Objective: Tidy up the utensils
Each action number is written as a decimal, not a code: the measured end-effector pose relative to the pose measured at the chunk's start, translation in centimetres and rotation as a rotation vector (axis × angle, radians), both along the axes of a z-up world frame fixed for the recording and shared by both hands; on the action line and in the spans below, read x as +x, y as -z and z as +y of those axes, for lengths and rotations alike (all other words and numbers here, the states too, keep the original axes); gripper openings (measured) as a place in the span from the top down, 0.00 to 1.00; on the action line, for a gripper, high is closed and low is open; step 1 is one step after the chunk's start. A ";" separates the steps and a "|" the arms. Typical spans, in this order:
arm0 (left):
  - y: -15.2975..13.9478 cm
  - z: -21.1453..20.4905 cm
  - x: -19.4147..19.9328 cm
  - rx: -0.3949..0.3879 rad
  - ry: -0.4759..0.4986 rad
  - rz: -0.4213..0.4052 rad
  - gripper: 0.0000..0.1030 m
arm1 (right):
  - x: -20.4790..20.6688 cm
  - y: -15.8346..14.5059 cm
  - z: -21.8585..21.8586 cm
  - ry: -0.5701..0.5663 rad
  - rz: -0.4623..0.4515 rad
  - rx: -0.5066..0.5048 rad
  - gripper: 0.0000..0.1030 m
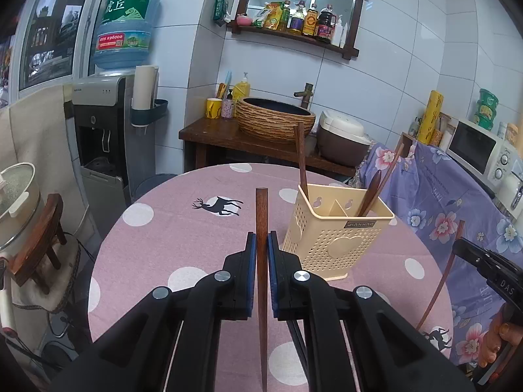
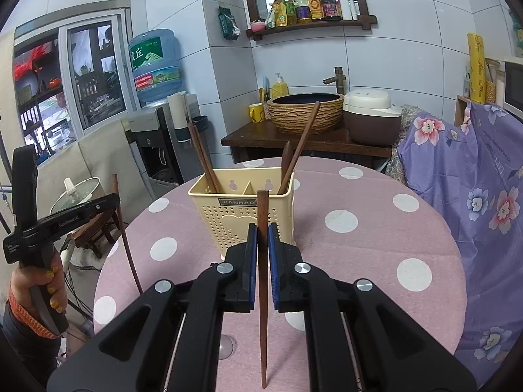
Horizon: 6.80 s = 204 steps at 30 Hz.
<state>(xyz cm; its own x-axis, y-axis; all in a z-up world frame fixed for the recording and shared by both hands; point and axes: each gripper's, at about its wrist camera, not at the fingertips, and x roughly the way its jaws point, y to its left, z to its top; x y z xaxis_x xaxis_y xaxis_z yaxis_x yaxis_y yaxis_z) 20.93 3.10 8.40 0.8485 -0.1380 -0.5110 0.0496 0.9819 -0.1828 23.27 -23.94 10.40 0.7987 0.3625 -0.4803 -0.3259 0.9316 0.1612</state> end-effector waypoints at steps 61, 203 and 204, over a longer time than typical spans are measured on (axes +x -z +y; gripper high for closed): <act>1.2 3.6 7.9 0.096 0.071 0.172 0.98 | 13.3 -5.1 4.8 0.088 -0.099 0.002 0.92; 12.0 1.7 -5.5 0.160 -0.082 0.198 0.27 | -5.6 16.8 6.8 0.123 0.276 -0.182 0.24; 12.0 1.7 -5.4 0.157 -0.078 0.199 0.27 | -5.6 17.0 7.1 0.118 0.281 -0.186 0.24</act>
